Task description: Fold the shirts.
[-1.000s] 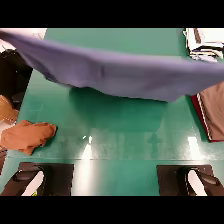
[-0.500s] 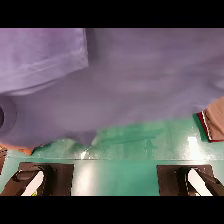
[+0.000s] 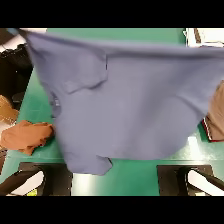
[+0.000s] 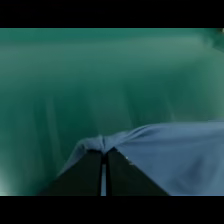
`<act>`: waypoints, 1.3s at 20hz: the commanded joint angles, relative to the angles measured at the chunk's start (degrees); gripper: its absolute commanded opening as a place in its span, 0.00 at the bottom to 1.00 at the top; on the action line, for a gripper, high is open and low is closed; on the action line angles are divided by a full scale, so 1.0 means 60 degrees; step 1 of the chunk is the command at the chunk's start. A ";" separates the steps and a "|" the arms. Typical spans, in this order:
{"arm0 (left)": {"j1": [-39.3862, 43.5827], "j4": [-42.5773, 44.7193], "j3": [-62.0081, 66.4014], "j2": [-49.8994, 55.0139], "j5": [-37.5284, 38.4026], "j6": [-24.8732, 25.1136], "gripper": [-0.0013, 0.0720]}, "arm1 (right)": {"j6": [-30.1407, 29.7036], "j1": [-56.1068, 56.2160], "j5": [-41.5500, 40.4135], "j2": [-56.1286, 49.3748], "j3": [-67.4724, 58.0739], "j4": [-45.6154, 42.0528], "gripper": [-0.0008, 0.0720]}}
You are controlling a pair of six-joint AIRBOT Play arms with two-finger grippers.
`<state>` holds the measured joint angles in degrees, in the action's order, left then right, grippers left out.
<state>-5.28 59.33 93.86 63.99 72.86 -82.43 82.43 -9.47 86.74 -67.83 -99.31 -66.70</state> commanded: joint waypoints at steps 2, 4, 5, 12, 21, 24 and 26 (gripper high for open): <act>-0.0007 -0.0080 -0.1432 0.2524 -0.0499 0.0634 0.05 | 0.0011 0.0656 -0.0510 -0.2371 0.1246 -0.0346 0.03; -0.0007 -0.0208 -0.1421 0.3526 -0.1402 0.0809 0.05 | 0.0011 0.0674 -0.1035 -0.3384 0.1202 -0.0291 0.03; -0.0007 -0.0335 -0.1395 0.3887 -0.1963 0.0965 0.05 | 0.0011 0.0674 -0.1315 -0.3861 0.1009 -0.0186 0.03; -0.0011 -0.0714 -0.1377 0.4503 -0.3395 0.1078 0.05 | -0.0007 0.0787 -0.1738 -0.5264 -0.0623 -0.0189 0.03; 0.0892 0.1231 -0.2991 0.4503 -0.1632 0.0696 0.05 | -0.0007 0.1027 -0.2557 -0.3497 0.3581 -0.0856 0.03; 0.0871 0.1865 -0.3155 0.4481 -0.1421 -0.0117 0.14 | 0.0007 0.1024 -0.2885 -0.3075 0.4448 -0.0805 0.07; 0.0871 0.2098 -0.3155 0.4302 -0.1118 -0.0284 0.69 | 0.0007 0.1024 -0.2812 -0.2874 0.4659 -0.0809 0.59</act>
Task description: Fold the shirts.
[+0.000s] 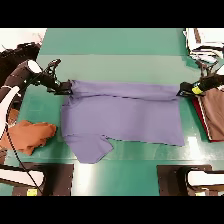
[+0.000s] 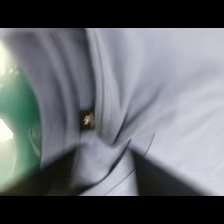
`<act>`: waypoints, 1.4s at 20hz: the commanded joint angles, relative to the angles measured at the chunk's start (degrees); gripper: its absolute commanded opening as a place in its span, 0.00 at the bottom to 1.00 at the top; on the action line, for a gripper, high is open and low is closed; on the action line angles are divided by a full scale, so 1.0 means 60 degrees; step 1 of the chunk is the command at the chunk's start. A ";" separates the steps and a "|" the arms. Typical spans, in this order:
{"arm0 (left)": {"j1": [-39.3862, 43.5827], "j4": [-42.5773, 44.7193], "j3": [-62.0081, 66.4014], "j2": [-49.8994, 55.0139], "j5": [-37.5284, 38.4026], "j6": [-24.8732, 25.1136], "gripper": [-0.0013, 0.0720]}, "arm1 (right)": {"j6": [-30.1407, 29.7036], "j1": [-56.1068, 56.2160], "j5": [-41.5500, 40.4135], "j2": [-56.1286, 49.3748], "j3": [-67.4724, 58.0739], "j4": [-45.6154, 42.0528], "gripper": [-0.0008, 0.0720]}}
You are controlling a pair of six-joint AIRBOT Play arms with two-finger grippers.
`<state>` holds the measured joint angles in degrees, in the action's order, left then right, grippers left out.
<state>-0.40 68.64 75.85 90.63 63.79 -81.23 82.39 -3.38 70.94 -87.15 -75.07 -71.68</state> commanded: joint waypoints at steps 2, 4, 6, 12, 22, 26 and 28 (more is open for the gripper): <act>0.0062 0.0896 -0.0157 -0.0652 0.0889 -0.0477 0.69 | 0.0011 -0.0058 0.0219 0.0692 0.0616 -0.0004 0.62; 0.0058 0.1348 -0.0488 -0.1530 0.1402 -0.0503 0.69 | 0.0011 -0.0182 0.0612 0.1260 0.0616 -0.0011 0.62; 0.0062 0.1362 -0.1526 -0.2721 0.1683 -0.0707 0.69 | 0.0007 -0.0259 0.0940 0.1923 0.0616 0.0000 0.62; 0.0087 0.0670 -0.6575 -0.6841 0.2062 -0.1931 0.69 | 0.0007 -0.0251 0.0572 0.3184 0.0616 0.0025 0.62; 0.0091 -0.1075 -0.9661 -0.8470 0.0561 -0.2430 0.69 | 0.0011 -0.0251 0.1009 0.3289 0.0616 0.0025 0.62; 0.0091 -0.1953 -0.9996 -0.8470 -0.0576 -0.2379 0.69 | 0.0007 -0.0251 0.1126 0.3289 0.0616 0.0025 0.61; 0.0091 -0.2339 -1.0007 -0.8470 -0.0885 -0.2040 0.66 | 0.0007 -0.0251 0.1242 0.3289 0.0616 0.0025 0.61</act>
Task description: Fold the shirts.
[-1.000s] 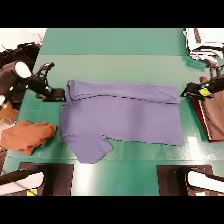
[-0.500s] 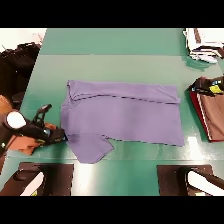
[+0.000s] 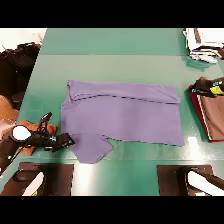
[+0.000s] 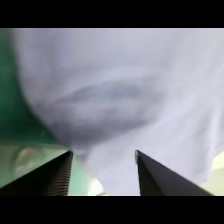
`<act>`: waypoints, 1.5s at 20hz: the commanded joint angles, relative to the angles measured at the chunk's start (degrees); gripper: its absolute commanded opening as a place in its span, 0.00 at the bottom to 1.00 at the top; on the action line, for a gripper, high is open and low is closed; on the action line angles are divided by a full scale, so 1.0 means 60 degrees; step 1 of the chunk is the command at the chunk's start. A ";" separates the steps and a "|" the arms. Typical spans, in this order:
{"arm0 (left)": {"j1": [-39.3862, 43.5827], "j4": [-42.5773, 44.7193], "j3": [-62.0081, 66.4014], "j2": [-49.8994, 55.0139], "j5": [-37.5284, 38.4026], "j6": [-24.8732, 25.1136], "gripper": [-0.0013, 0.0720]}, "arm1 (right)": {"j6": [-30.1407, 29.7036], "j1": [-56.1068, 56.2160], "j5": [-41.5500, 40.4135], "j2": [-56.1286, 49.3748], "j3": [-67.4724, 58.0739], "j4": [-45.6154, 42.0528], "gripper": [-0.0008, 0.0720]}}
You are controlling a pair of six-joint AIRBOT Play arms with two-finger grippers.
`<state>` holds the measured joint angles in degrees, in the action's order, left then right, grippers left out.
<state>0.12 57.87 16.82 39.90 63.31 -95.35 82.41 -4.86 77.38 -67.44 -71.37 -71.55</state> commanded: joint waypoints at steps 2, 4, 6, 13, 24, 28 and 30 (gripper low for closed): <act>0.0004 -0.0998 -0.0164 -0.0015 -0.0823 0.0878 0.09 | 0.0004 -0.0036 0.0543 0.0004 0.0000 -0.0040 0.61; 0.0004 -0.1574 -0.0087 -0.0015 -0.0783 0.1257 0.05 | -0.0004 -0.0379 0.1166 0.0004 0.0011 -0.0113 0.61; 0.0004 -0.1639 0.0215 -0.0018 -0.0685 0.1410 0.05 | -0.0004 -0.1042 0.1694 0.0109 0.0266 -0.0120 0.61; 0.0004 -0.1657 0.1115 -0.0025 -0.0481 0.1727 0.05 | -0.0004 -0.4113 0.1413 0.1337 0.5526 -0.0069 0.64; 0.0004 -0.1603 0.1115 -0.0025 -0.0404 0.1730 0.05 | -0.0433 -0.2747 0.0248 0.0404 0.6706 0.1115 0.20; 0.0004 -0.0514 0.1596 -0.0233 0.0885 0.1545 0.04 | -0.0426 -0.1770 0.0721 0.1497 0.5967 -0.0036 0.03; 0.0000 0.0255 0.1909 -0.0936 0.1450 0.1067 0.04 | -0.0426 -0.1599 0.1304 0.2361 0.5756 -0.0510 0.03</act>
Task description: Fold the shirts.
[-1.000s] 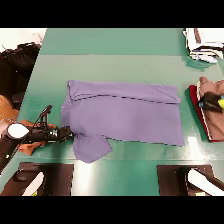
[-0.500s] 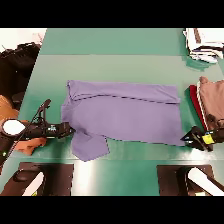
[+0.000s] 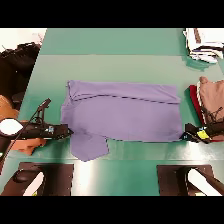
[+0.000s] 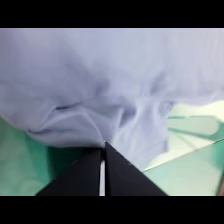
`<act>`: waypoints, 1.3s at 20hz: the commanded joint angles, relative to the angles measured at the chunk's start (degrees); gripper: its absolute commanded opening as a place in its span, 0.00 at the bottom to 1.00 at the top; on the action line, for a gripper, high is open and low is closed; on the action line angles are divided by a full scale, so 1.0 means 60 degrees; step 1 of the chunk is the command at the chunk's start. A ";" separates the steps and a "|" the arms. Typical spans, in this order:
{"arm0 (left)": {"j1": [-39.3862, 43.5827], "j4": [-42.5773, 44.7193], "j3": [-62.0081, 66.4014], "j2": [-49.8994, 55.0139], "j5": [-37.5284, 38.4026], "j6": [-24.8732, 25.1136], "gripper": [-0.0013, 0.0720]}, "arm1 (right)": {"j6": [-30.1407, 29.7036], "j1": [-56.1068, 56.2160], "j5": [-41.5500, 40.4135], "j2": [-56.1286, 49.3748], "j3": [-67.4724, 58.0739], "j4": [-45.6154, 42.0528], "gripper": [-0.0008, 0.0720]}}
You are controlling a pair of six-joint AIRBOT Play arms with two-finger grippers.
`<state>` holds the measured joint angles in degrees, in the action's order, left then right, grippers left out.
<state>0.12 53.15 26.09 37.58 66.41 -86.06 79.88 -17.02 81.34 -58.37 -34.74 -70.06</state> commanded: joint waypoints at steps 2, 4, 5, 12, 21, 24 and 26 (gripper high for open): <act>0.0000 0.1370 0.0565 -0.1428 0.1912 -0.0896 0.04 | -0.0004 0.0474 0.1213 0.1636 -0.0514 -0.0918 0.03; 0.0004 0.1249 0.0597 -0.2186 0.3231 -0.1209 0.04 | -0.0004 0.0474 0.1701 0.2488 -0.0634 -0.1239 0.03; 0.0004 0.1137 0.0699 -0.2535 0.3945 -0.1432 0.04 | 0.0000 0.0477 0.1942 0.2830 -0.0685 -0.1424 0.03; 0.0000 0.1206 0.2484 -0.1118 0.2696 -0.0634 0.04 | 0.0182 0.0754 0.1508 0.2266 -0.2182 -0.1249 0.03; 0.0000 0.1220 0.5060 0.5093 -0.1056 0.1166 0.05 | 0.0186 0.2575 -0.0153 -0.2954 -0.5832 -0.1246 0.03; 0.0000 0.1224 0.5887 0.6142 -0.1668 0.1177 0.05 | 0.0182 0.2637 -0.0237 -0.4211 -0.6918 -0.0943 0.03; 0.0000 0.1228 0.6091 0.6379 -0.2073 0.1173 0.05 | 0.0178 0.2568 -0.0255 -0.4954 -0.7614 -0.0372 0.03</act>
<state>0.16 60.51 59.33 71.24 58.72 -79.79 80.99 -1.80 80.62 -81.28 -74.46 -75.68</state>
